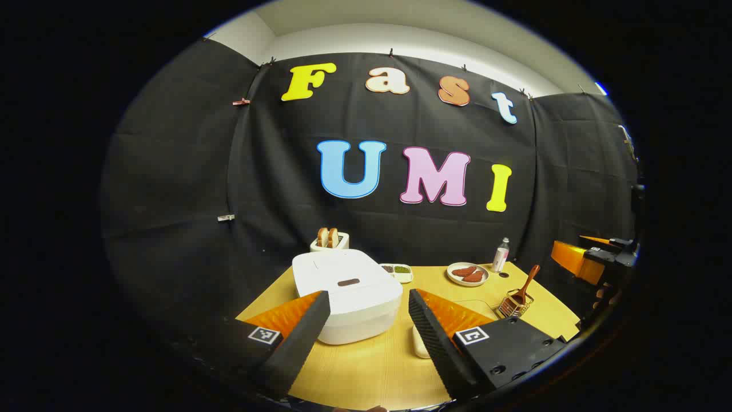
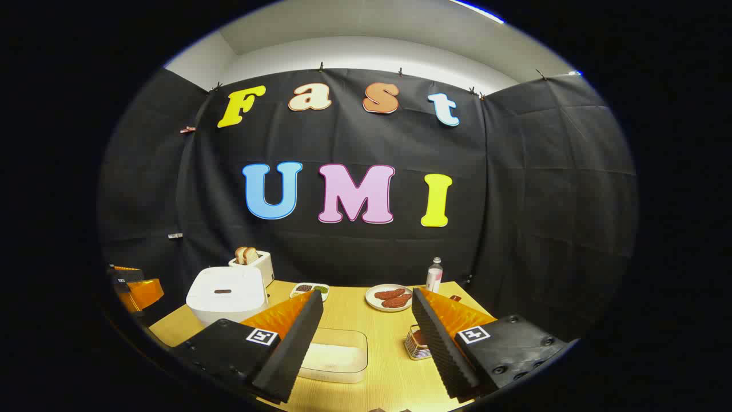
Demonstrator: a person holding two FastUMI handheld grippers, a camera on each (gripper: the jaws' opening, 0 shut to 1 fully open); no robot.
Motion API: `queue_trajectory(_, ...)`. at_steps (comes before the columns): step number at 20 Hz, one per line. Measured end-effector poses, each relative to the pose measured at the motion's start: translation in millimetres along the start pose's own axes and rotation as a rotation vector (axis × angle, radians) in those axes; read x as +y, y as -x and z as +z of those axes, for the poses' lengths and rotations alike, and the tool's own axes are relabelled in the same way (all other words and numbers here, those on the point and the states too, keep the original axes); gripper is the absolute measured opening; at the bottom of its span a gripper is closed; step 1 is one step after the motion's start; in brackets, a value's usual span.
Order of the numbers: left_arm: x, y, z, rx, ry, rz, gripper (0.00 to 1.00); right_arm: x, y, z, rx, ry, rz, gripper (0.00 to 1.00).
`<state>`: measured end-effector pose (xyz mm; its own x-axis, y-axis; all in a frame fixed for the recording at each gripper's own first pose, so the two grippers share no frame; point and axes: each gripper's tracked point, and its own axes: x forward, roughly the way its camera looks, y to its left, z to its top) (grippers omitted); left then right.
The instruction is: Close the left gripper, press the button to open the rice cooker; take a wooden spoon from the chopstick holder with the right hand, scoop a spoonful of rice and pour it into the rice cooker, then put the wooden spoon back into the chopstick holder.
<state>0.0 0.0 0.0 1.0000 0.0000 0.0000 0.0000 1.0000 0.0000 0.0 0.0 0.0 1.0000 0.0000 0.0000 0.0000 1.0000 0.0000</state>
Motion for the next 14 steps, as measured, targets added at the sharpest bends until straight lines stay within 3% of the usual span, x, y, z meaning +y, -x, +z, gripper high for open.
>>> queue_trajectory(10,-19.4,-27.6,16.7,-0.012,-0.039,-0.071,0.96,-36.6,-3.0,18.5,-0.027,-0.007,-0.112,0.98)
queue_trajectory(14,-24.6,-43.3,22.9,-0.008,-0.050,-0.063,0.96,-52.3,-15.3,23.6,-0.028,-0.012,-0.134,0.98)
